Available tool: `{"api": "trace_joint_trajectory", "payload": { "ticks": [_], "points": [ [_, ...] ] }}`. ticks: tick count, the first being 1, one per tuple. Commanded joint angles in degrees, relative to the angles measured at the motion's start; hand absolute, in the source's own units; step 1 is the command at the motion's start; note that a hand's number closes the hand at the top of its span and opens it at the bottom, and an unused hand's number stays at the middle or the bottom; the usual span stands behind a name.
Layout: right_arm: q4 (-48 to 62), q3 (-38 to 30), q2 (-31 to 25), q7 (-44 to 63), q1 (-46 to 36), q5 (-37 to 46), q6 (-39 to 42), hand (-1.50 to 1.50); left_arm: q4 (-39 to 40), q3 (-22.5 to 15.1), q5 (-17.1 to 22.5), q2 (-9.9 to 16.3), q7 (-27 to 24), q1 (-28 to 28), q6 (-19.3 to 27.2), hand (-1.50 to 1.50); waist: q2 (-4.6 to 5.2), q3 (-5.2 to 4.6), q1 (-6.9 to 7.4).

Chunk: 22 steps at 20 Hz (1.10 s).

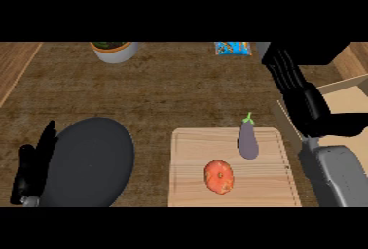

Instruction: Pick the eggplant from the cutting board and place it in the cardboard box

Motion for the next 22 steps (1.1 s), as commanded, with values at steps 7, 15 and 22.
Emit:
{"api": "trace_joint_trajectory", "payload": {
  "ticks": [7, 15, 22],
  "points": [
    [14.25, 12.04, -17.45, 25.12, -1.09, 20.20, 2.13, 1.50, -3.84, -0.14, 1.39, -5.00, -1.74, -5.07, -0.06, 0.00, 3.64, -1.90, 3.35],
    [12.82, 13.32, -16.96, 57.55, -7.73, 29.68, -8.58, -1.50, 0.94, 0.67, 2.41, -9.04, -2.71, -7.02, -0.69, 0.00, 1.16, 0.29, -0.36],
    [19.33, 9.93, -21.31, 73.32, -22.67, 19.18, 16.11, -1.50, 1.75, 0.60, 1.43, -9.83, -0.93, -9.55, -0.76, 0.00, 1.47, 0.42, 0.64]
  ]
}}
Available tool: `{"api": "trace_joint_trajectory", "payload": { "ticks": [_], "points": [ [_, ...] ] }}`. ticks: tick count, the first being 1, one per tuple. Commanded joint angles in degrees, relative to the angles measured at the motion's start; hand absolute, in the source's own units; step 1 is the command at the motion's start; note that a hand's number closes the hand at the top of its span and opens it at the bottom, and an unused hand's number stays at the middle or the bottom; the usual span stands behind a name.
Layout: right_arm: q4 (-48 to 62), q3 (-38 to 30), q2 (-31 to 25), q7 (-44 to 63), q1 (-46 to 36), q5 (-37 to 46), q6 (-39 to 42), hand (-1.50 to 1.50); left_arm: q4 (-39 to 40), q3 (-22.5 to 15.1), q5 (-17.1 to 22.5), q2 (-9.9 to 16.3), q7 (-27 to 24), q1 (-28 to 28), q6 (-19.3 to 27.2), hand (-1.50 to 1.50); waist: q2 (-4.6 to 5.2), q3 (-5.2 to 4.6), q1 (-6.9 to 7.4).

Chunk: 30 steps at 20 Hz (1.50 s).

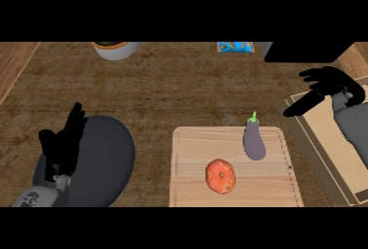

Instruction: Pick the eggplant from the cutting board and place it in the cardboard box

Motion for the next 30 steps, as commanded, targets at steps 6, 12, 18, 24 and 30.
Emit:
{"api": "trace_joint_trajectory", "payload": {
  "ticks": [6, 12, 18, 24, 30],
  "points": [
    [13.75, 0.17, 4.02, 13.45, -13.92, -7.57, 14.53, -1.50, 3.54, -0.22, -1.42, -2.09, -2.29, -1.30, -1.16, 0.00, 0.42, 0.11, 1.24],
    [25.43, 0.97, 6.60, 13.31, -19.44, -9.66, 17.20, -1.50, 2.28, 0.20, -1.28, -1.48, -2.20, -0.89, -2.58, 0.00, 0.57, 0.15, 2.18],
    [32.63, 3.47, 12.05, 17.50, -23.24, -11.40, 19.04, -1.50, 3.58, 0.75, -1.53, -2.59, -1.81, -1.97, -1.98, 0.00, 0.39, 0.10, 1.55],
    [38.86, 3.97, 16.69, 18.99, -26.57, -12.53, 18.74, -1.50, 6.19, 2.31, -2.04, -2.46, -1.95, -3.10, -1.84, 0.00, 0.08, 0.12, 0.33],
    [48.75, 3.53, 17.37, 15.60, -29.31, -11.14, 16.93, -1.50, 2.97, 1.56, -2.53, -2.93, -1.77, -0.66, -2.38, 0.00, 0.35, 0.20, 1.42]
  ]
}}
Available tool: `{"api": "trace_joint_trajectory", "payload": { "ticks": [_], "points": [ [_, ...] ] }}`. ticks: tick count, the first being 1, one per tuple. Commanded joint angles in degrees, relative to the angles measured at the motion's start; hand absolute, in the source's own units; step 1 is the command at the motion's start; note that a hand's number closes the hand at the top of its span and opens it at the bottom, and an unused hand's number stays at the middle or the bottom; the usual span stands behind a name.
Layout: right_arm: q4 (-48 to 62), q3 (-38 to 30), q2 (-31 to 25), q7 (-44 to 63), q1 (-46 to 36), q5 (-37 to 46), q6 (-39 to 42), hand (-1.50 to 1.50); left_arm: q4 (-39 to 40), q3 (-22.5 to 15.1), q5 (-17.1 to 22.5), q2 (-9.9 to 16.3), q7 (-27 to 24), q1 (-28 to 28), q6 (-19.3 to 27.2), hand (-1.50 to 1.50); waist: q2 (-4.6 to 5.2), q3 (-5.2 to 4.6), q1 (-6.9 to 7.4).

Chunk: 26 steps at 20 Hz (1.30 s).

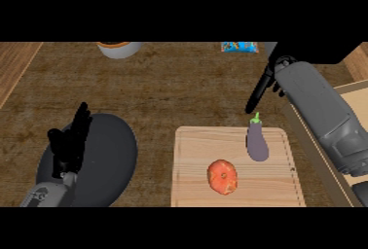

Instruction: Pick the eggplant from the cutting board and place it in the cardboard box

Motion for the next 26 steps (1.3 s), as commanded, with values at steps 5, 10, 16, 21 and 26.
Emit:
{"api": "trace_joint_trajectory", "payload": {
  "ticks": [5, 10, 16, 21, 26],
  "points": [
    [8.28, 1.36, 5.43, 8.21, -3.53, 1.95, 1.32, -1.50, -1.24, 1.54, 0.15, 1.08, 2.22, -0.11, -0.88, 0.00, -0.01, 0.04, -0.07],
    [13.35, 0.95, 5.80, 7.32, -6.19, 2.60, 1.58, -1.50, 0.52, 0.59, -1.77, -1.67, -0.60, 0.31, 0.10, 0.00, 0.20, 0.03, 0.02],
    [17.85, 1.06, 7.03, 5.52, -6.60, 3.69, -0.23, -1.50, -0.23, 0.39, -2.42, -2.26, 0.73, -0.13, -0.17, 0.00, 0.25, 0.05, -0.01],
    [20.61, 0.82, 7.49, 6.87, -8.19, 3.97, 1.32, -1.50, -1.39, 1.86, -2.85, -1.72, -0.27, 1.14, 0.16, 0.00, 0.12, 0.03, 0.07],
    [21.93, 1.50, 6.11, 3.56, -7.14, 5.29, 3.80, -1.50, -0.52, 1.97, -3.39, -2.47, 1.82, -1.00, -0.11, 0.00, 0.27, 0.06, -0.13]
  ]
}}
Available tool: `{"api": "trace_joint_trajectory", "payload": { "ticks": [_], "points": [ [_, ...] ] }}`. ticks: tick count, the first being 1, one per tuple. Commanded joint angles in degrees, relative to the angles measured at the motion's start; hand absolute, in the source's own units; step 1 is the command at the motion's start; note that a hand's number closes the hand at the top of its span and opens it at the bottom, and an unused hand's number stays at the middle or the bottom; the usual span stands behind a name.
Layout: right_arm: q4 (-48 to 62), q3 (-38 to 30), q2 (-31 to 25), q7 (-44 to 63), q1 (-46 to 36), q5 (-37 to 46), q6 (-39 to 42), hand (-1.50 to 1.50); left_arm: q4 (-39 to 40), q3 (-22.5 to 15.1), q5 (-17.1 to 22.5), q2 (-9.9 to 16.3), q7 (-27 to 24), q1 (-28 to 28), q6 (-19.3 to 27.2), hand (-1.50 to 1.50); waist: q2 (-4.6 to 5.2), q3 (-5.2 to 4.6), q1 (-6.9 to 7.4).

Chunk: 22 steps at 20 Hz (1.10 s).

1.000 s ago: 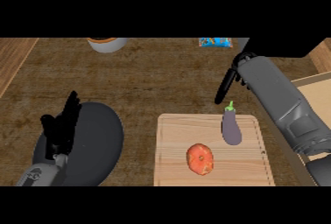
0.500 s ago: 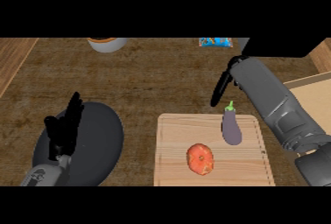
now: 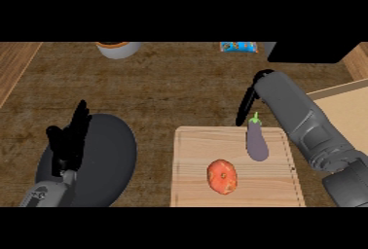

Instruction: Pick the eggplant from the cutting board and place it in the cardboard box

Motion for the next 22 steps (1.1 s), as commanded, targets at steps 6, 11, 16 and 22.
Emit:
{"api": "trace_joint_trajectory", "payload": {
  "ticks": [6, 11, 16, 22],
  "points": [
    [1.02, -0.08, 1.19, 6.07, 1.81, 1.18, 2.52, -1.50, -2.58, 0.87, -0.69, -0.63, -1.22, 4.24, -0.52, 0.00, -0.23, -0.01, -0.22],
    [1.02, 0.37, 0.96, 4.19, 3.52, 2.40, 3.09, -1.50, 0.31, 1.39, -1.57, -0.91, 1.50, -0.76, -1.45, 0.00, -0.01, 0.00, -0.41],
    [0.68, -0.41, 3.28, 5.70, 2.93, 2.45, 1.23, -1.50, 1.41, 1.42, -2.78, -2.93, -0.06, -0.69, -1.12, 0.00, -0.10, -0.01, -0.49],
    [-0.23, -0.06, 3.87, 3.34, 6.69, 3.82, -0.02, -1.50, 1.92, 2.15, -3.94, -3.80, -0.23, -0.57, -0.81, 0.00, -0.25, -0.01, -0.84]
  ]
}}
